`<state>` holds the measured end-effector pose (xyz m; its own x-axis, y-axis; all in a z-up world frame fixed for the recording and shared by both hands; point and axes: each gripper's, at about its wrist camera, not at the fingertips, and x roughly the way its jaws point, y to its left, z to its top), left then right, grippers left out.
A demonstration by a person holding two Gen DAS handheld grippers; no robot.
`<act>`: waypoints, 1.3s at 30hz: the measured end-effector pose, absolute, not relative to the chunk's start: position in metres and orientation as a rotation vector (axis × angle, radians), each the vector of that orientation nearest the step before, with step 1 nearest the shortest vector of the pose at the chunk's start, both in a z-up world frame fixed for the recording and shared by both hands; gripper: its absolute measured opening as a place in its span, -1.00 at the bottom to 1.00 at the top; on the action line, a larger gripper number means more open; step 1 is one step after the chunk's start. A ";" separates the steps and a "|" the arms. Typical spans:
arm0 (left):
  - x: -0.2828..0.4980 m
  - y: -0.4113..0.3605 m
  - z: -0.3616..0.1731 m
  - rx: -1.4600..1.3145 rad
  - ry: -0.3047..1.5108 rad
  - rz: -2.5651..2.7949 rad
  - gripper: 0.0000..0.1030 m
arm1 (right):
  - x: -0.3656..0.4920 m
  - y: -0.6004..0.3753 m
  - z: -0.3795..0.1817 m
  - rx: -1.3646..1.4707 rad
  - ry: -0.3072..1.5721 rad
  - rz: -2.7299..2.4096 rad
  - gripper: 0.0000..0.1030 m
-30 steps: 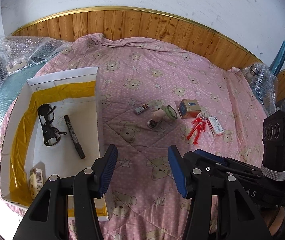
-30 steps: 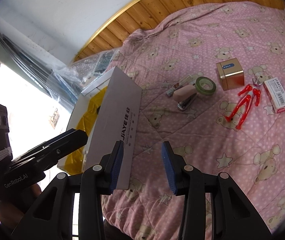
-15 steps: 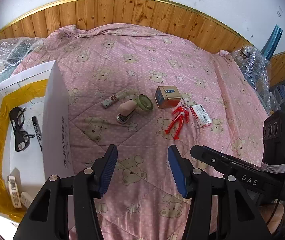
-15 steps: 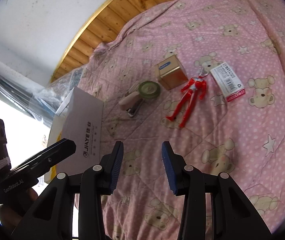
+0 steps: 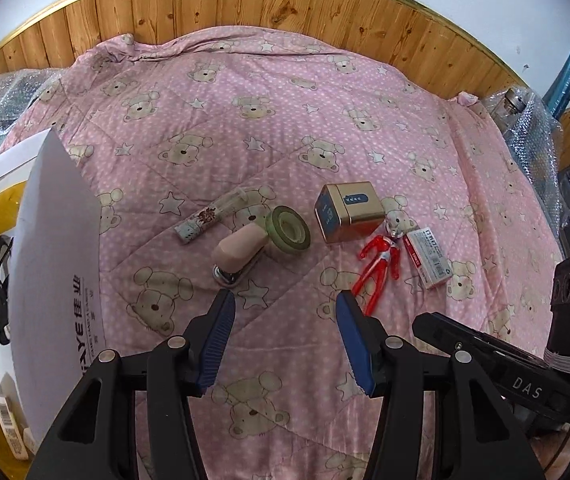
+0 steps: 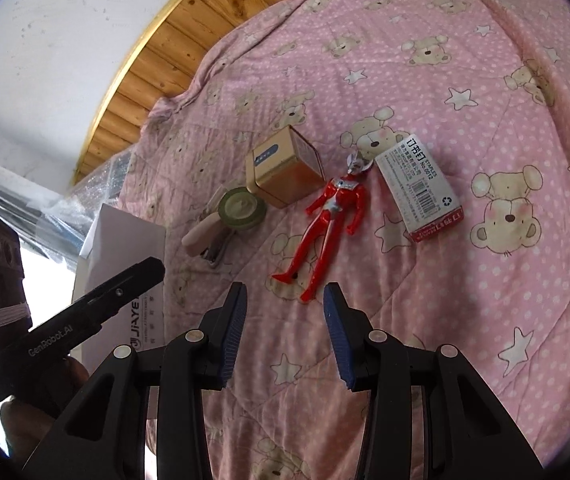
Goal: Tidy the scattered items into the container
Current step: 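Grasp the pink stapler with the left gripper while the right gripper grasps the red toy figure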
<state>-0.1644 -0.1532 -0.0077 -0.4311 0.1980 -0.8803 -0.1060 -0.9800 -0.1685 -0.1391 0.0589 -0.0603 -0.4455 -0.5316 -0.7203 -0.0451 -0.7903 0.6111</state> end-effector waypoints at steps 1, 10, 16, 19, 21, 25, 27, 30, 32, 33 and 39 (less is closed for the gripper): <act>-0.170 -0.152 -0.012 -1.575 -0.121 2.514 0.05 | -0.144 0.060 -0.063 1.453 -0.823 -2.299 -0.15; -0.210 -0.152 -0.046 -1.641 -0.076 2.524 0.10 | -0.186 0.058 -0.095 1.553 -0.814 -2.304 -0.14; -0.220 -0.151 -0.056 -1.628 -0.055 2.525 0.14 | -0.201 0.052 -0.103 1.519 -0.767 -2.334 -0.13; -0.220 -0.150 -0.058 -1.639 -0.141 2.444 -0.56 | -0.205 0.046 -0.100 1.532 -0.655 -2.375 -0.57; -0.220 -0.150 -0.059 -1.645 -0.197 2.388 -0.59 | -0.206 0.046 -0.096 1.522 -0.640 -2.370 -0.83; -0.215 -0.147 -0.051 -1.627 -0.152 2.414 -0.51 | -0.206 0.050 -0.083 1.503 -0.577 -2.413 -0.84; -0.215 -0.147 -0.049 -1.620 -0.082 2.458 -0.34 | -0.208 0.055 -0.082 1.498 -0.610 -2.402 -0.76; -0.216 -0.150 -0.051 -1.622 -0.042 2.480 -0.06 | -0.212 0.060 -0.086 1.528 -0.696 -2.402 0.03; -0.216 -0.151 -0.058 -1.629 -0.058 2.453 0.09 | -0.218 0.057 -0.092 1.541 -0.717 -2.390 0.11; -0.217 -0.151 -0.064 -1.645 -0.065 2.434 0.09 | -0.222 0.051 -0.095 1.551 -0.691 -2.382 0.12; -0.215 -0.161 -0.082 -1.686 -0.215 2.384 -0.14 | -0.223 0.033 -0.093 1.558 -0.497 -2.415 -0.52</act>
